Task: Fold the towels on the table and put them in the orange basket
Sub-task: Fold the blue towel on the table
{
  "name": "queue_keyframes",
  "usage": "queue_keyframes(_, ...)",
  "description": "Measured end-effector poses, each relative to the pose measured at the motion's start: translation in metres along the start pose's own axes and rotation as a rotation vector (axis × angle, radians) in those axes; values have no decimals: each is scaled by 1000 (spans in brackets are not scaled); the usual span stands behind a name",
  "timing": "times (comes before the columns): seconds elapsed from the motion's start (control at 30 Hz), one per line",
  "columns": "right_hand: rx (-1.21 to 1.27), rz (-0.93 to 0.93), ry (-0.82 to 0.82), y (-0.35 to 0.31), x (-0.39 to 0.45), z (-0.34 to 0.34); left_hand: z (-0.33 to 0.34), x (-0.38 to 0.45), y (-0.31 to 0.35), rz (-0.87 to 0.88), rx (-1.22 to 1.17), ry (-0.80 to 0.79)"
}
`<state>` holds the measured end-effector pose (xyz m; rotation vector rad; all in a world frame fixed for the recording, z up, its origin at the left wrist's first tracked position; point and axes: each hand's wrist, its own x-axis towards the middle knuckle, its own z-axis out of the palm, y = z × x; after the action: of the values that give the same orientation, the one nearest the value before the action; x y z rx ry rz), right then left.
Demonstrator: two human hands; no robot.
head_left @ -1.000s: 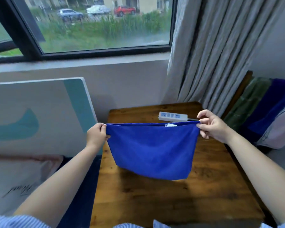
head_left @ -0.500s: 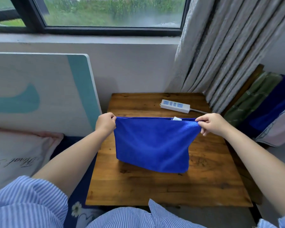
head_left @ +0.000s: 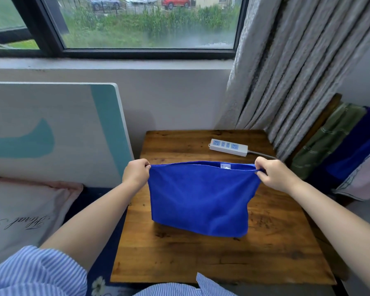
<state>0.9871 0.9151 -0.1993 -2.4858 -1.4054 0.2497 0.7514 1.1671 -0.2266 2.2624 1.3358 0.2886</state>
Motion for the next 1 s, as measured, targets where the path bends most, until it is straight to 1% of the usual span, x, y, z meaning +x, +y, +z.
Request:
queue_keyframes(0.07, 8, -16, -7, 0, 0, 1, 0, 1, -1, 2, 13, -5)
queue_keyframes(0.17, 15, -49, -59, 0, -1, 2, 1, 2, -5, 9, 45, -13)
queue_keyframes(0.3, -134, -142, -151, 7, -3, 3, 2, 1, -7, 48, 104, -40)
queue_keyframes(0.33, -168, -163, -139, 8, -3, 4, 3, 2, -8, 58, 110, -46)
queue_keyframes(0.43, -273, -284, 39, 8, -7, 11, 4, 3, -10, 87, 122, -51)
queue_keyframes(0.5, -323, -334, 106, 8, -9, 15, 6, 5, -10, 103, 127, -45)
queue_keyframes(0.6, -311, -340, 161, 8, -9, 22, 8, 6, -9, 122, 125, -35)
queue_keyframes(0.7, -273, -279, 230, 4, -10, 23, 8, 7, -11, 127, 127, -27)
queue_keyframes(0.8, -223, -236, 256, 2, -14, 24, 7, 8, -12, 128, 123, -17)
queue_keyframes(0.9, -156, -258, 220, 0, -18, 26, 6, 8, -15, 119, 132, -22)
queue_keyframes(0.97, -113, -276, 222, -1, -20, 29, 6, 8, -17, 116, 139, -23)
queue_keyframes(1.0, -104, -281, 247, 0, -20, 32, 7, 8, -18, 116, 142, -24)
